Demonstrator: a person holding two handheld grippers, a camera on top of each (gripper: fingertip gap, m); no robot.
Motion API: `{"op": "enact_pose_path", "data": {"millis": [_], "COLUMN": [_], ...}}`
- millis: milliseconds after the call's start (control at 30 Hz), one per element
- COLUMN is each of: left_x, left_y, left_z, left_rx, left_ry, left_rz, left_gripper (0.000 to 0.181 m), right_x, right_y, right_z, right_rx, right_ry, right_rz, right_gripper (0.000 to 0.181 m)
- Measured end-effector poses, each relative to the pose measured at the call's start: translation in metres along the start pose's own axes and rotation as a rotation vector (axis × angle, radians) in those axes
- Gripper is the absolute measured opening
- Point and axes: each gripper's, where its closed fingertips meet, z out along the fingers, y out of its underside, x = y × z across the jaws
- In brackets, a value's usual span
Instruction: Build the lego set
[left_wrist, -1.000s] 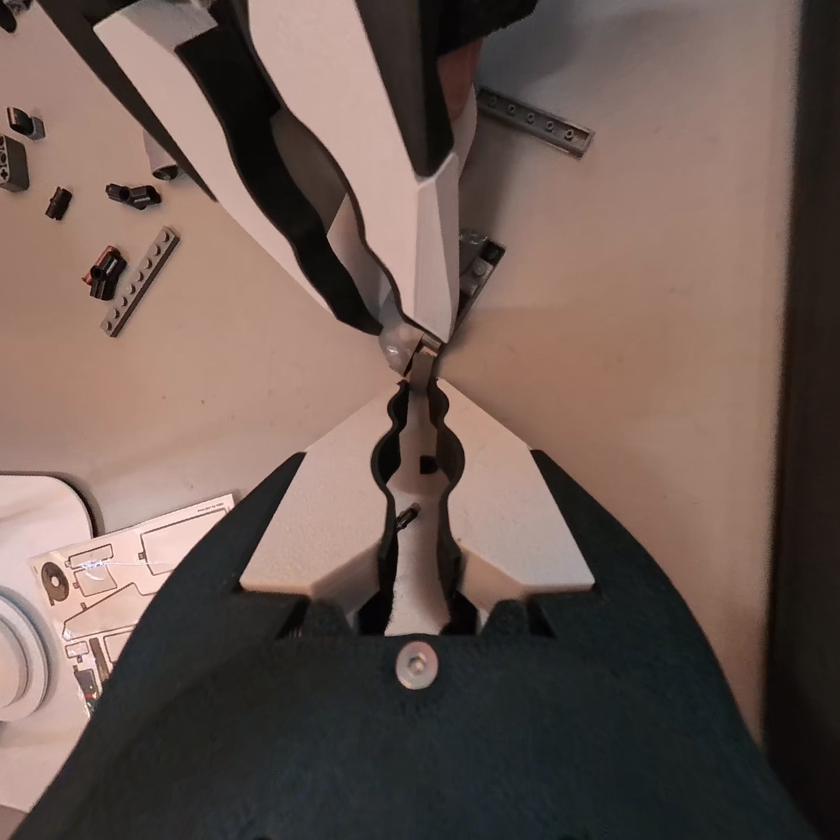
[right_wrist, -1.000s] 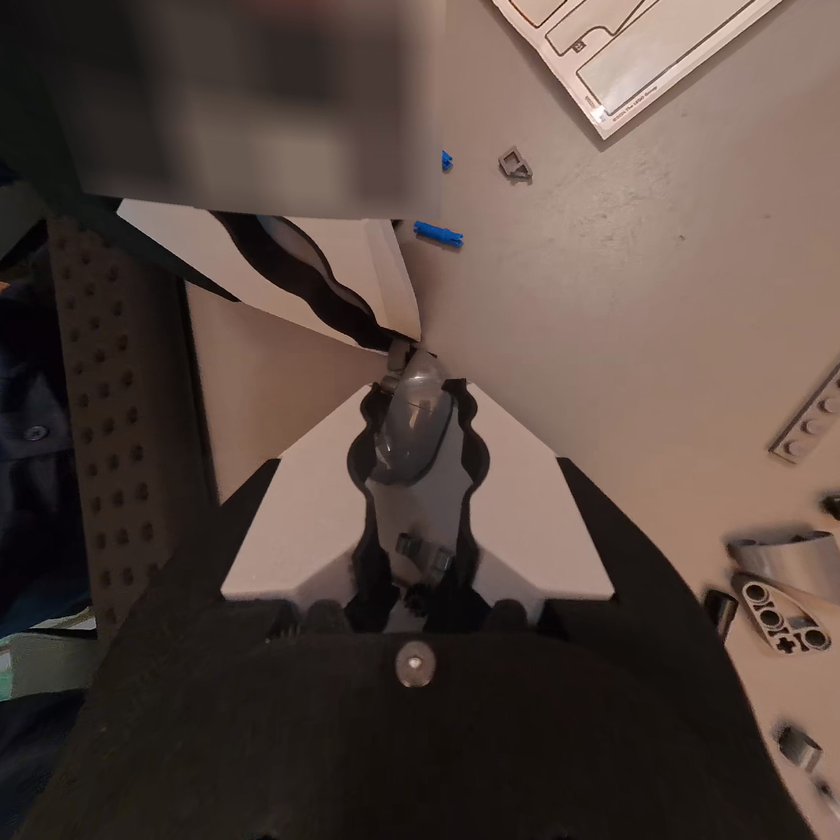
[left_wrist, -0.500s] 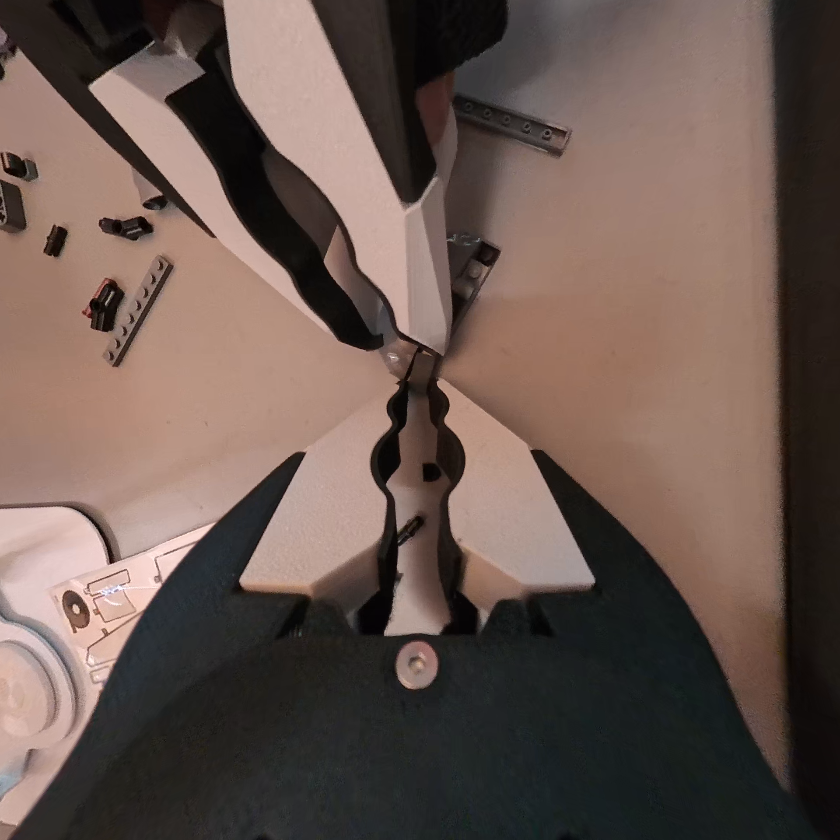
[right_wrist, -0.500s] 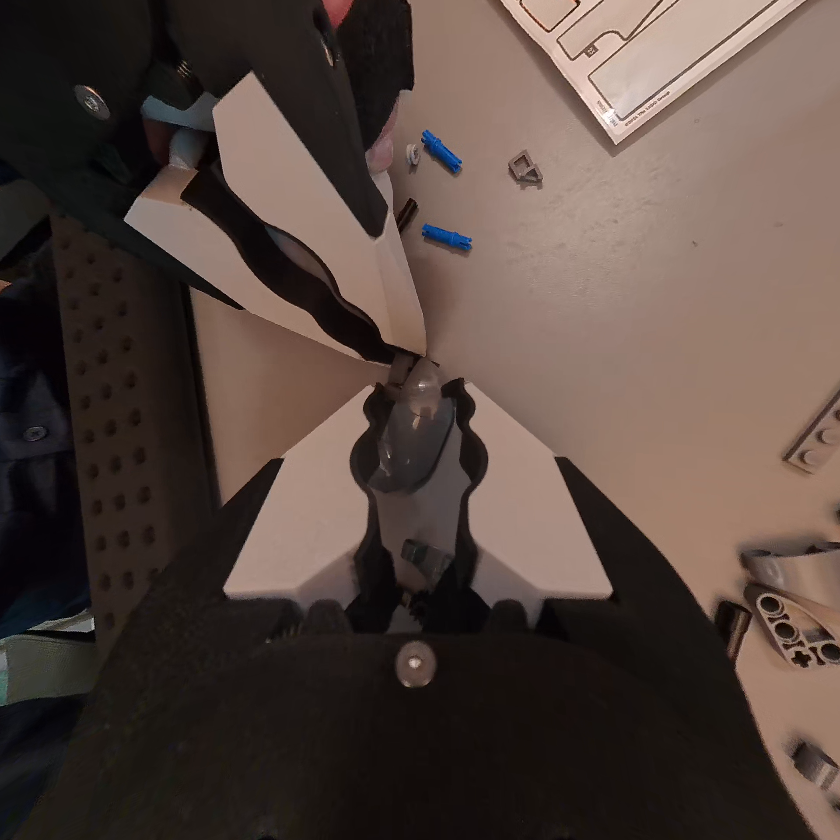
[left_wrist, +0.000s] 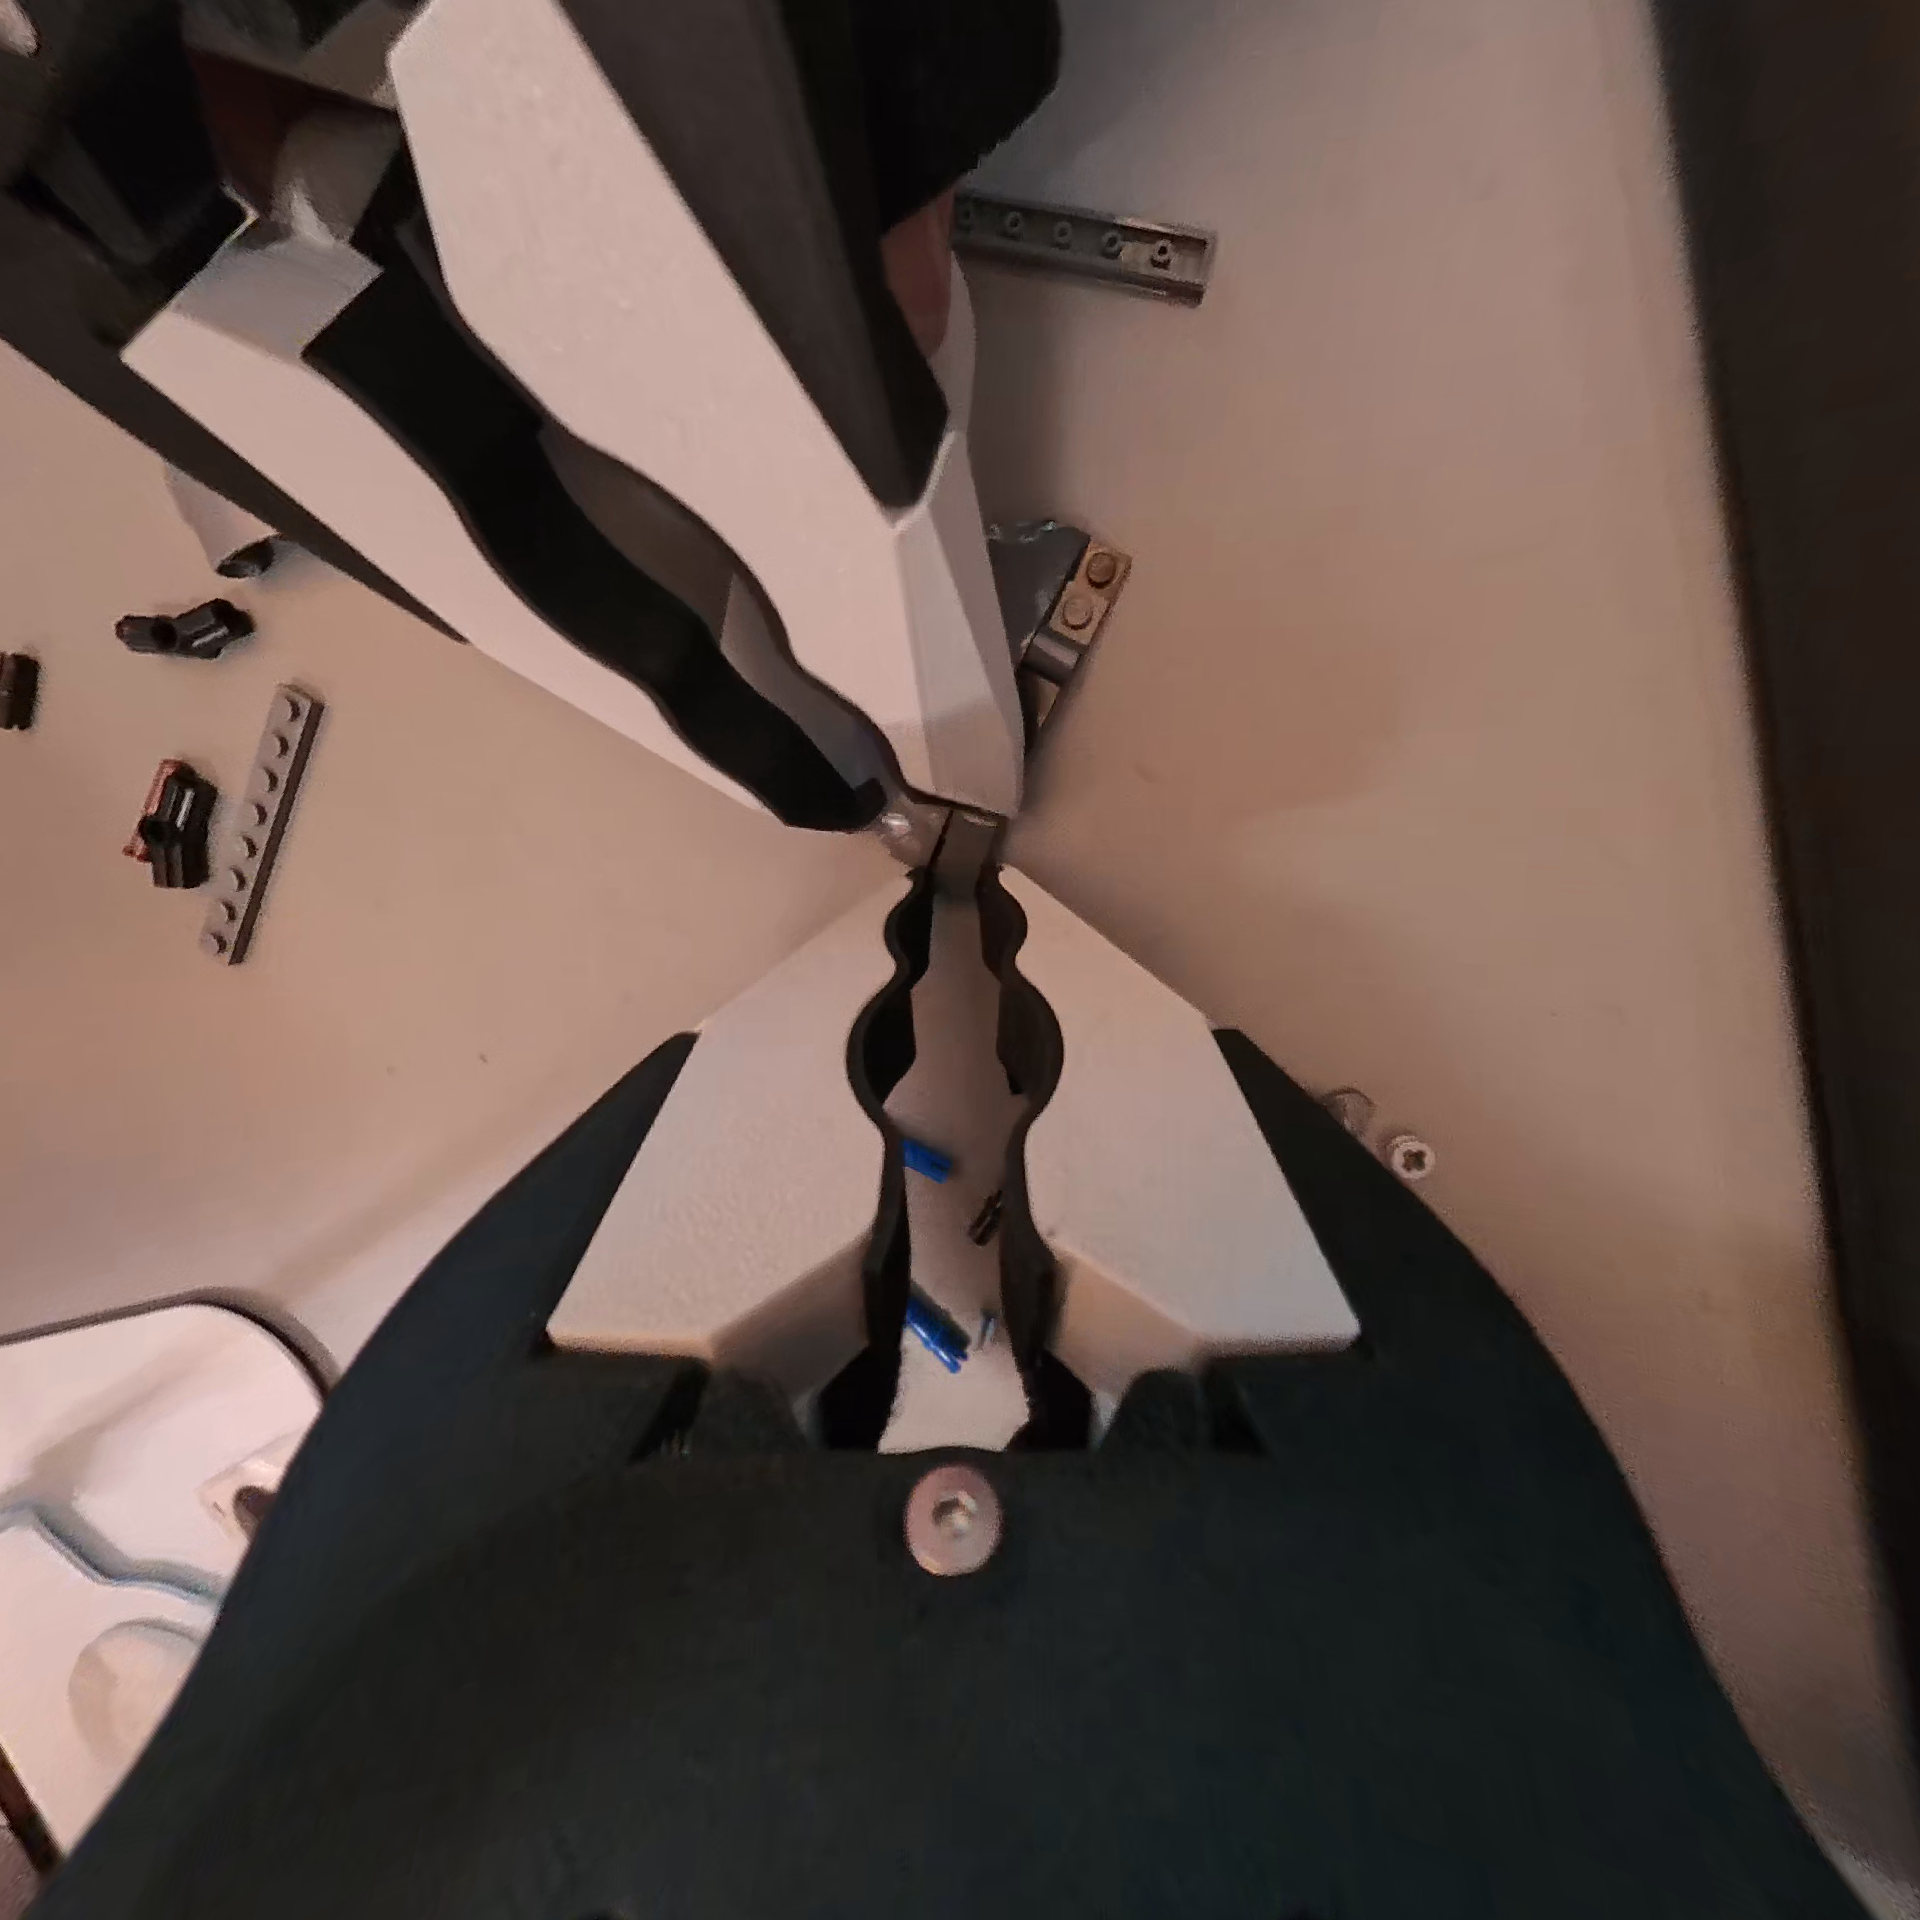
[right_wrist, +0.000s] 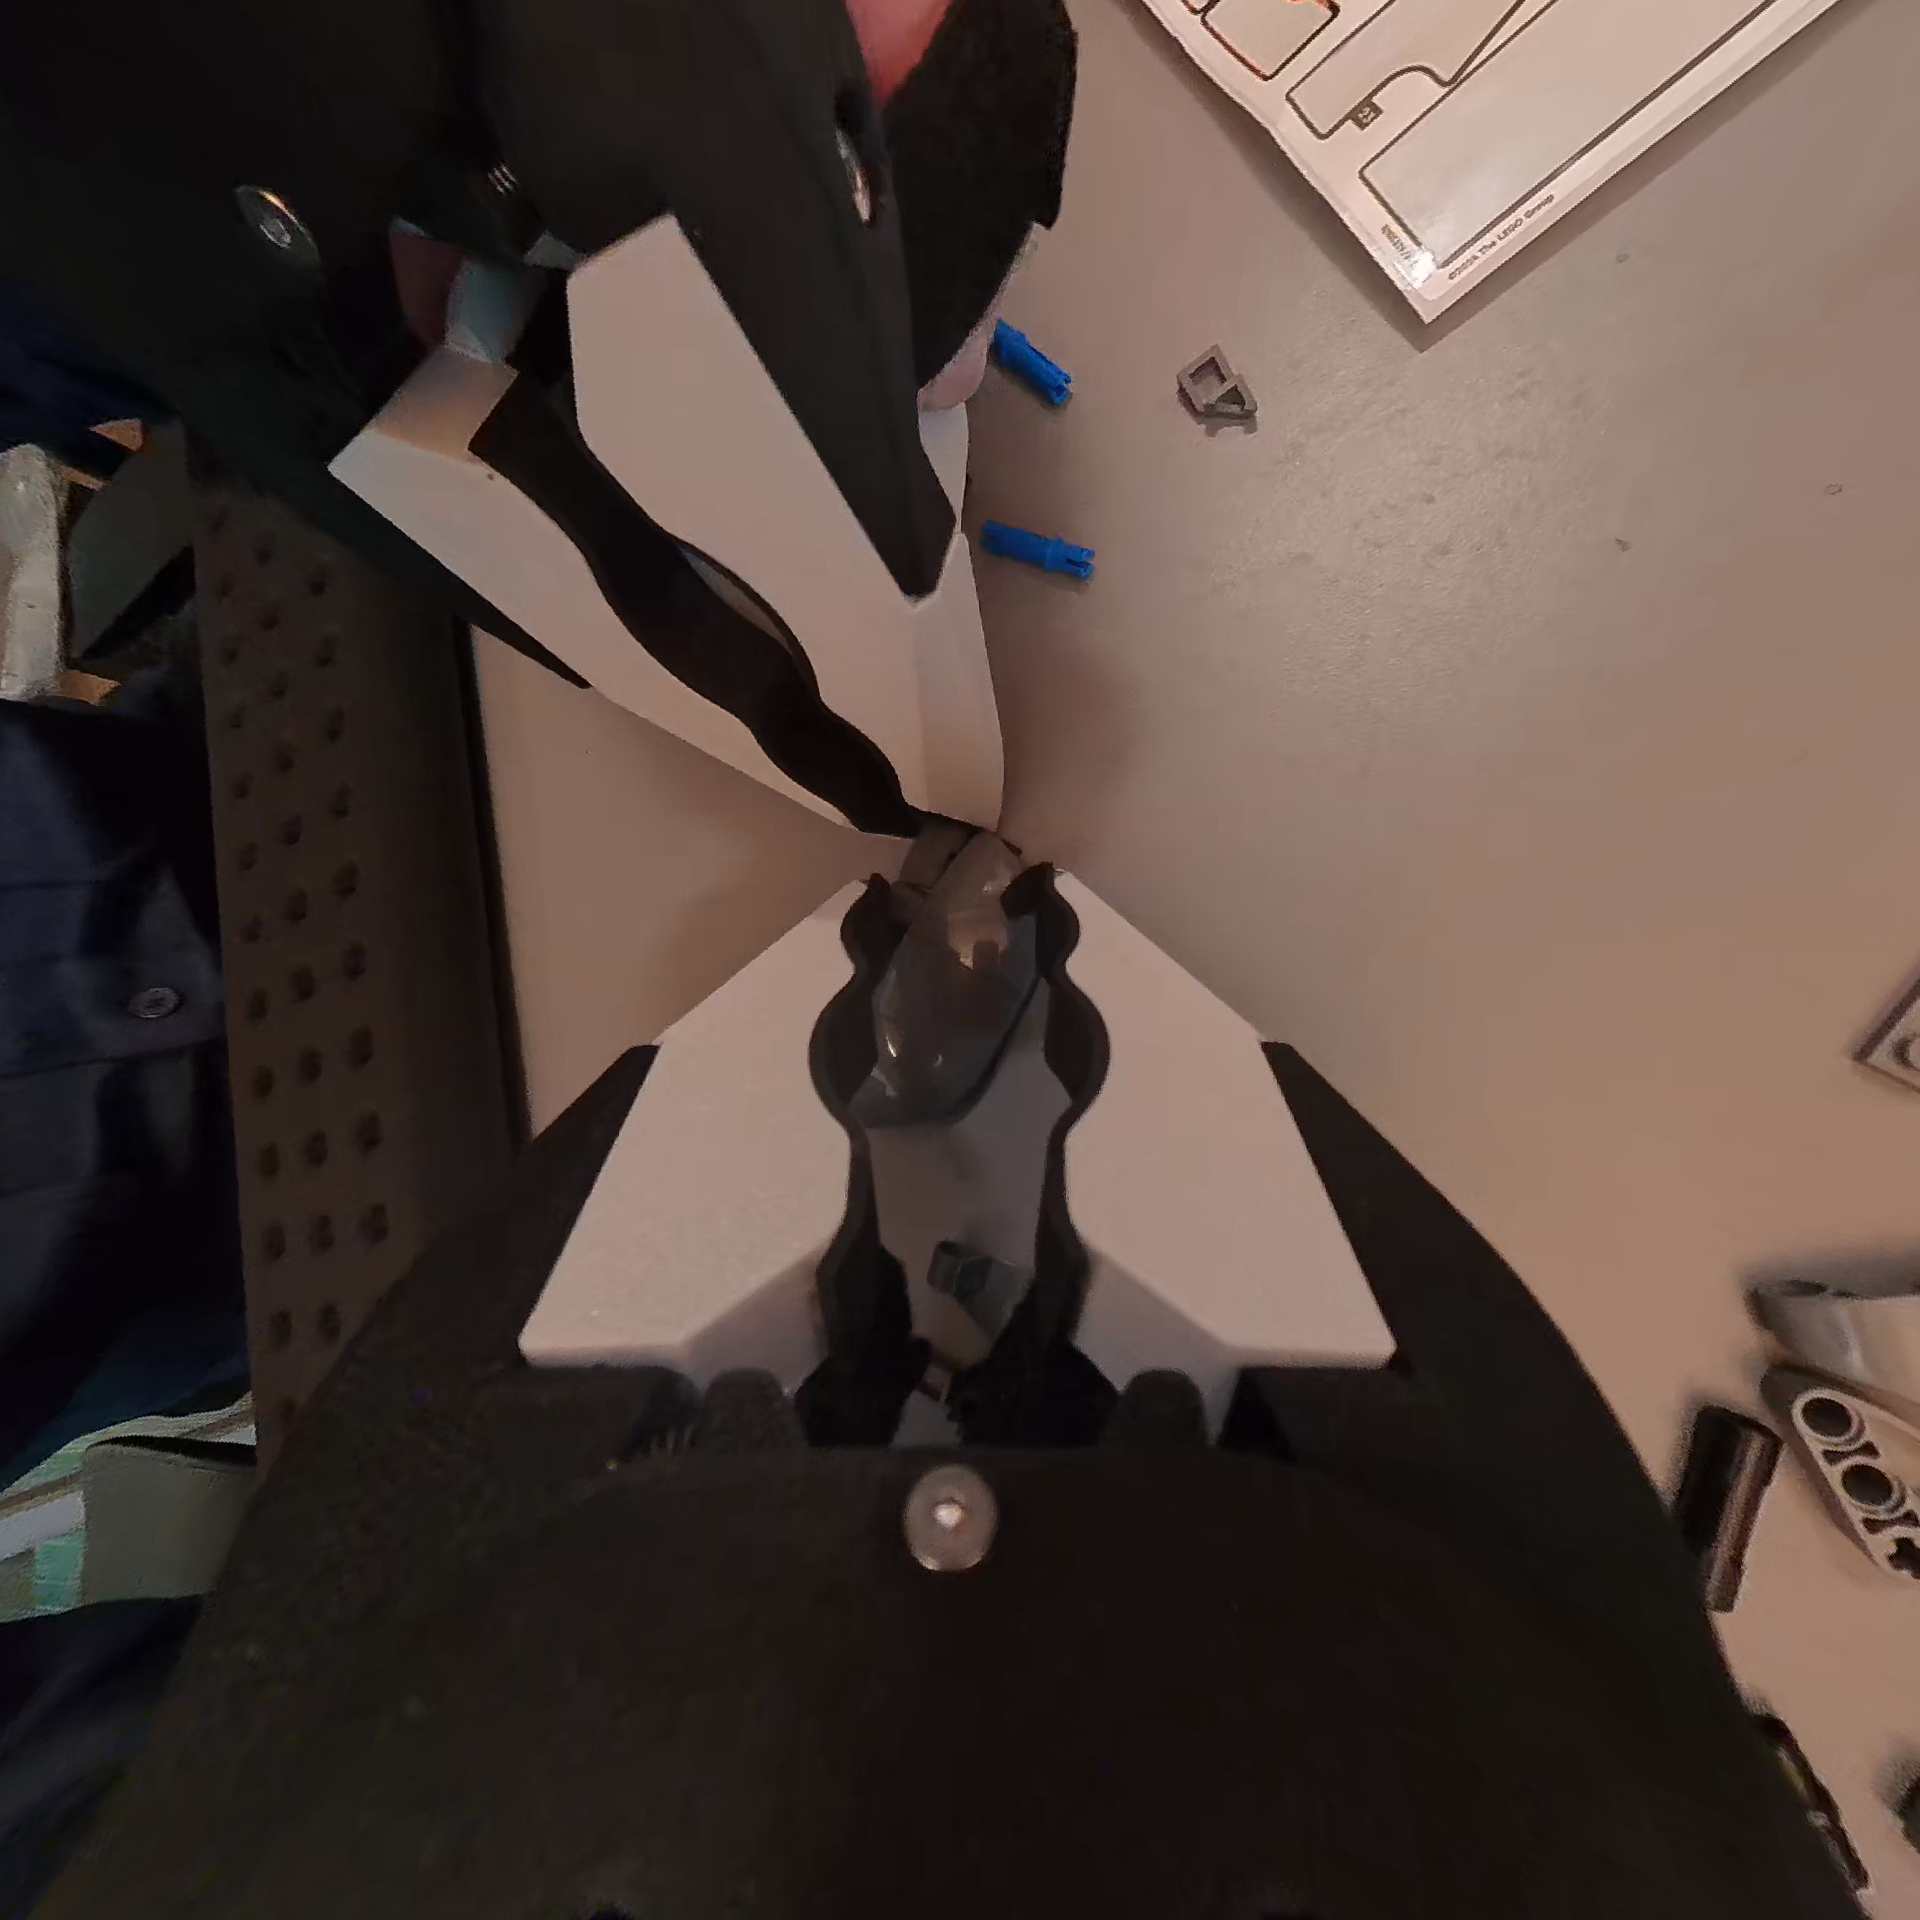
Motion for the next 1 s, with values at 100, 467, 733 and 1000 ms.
{"op": "enact_pose_path", "data": {"millis": [100,467,733,1000], "left_x": [0.0015,0.0005,-0.0018,-0.0004], "left_y": [-0.0020,-0.0026,-0.0027,-0.0049], "left_z": [0.0009,0.0010,0.0015,0.0019], "left_rx": [-0.012,-0.071,-0.034,-0.033], "left_ry": [0.042,0.098,0.058,0.018], "left_rz": [0.024,0.083,0.069,0.072], "left_gripper": [0.006,0.007,0.008,0.007], "right_x": [0.0004,-0.0002,0.0003,-0.0008], "right_y": [-0.0001,0.0016,0.0033,0.0038], "right_z": [0.0000,0.0001,0.0003,-0.0004], "right_rx": [0.002,-0.001,-0.004,-0.011], "right_ry": [-0.010,-0.021,-0.016,-0.028], "right_rz": [0.017,0.031,0.024,0.041], "right_gripper": [0.025,0.020,0.016,0.016]}}
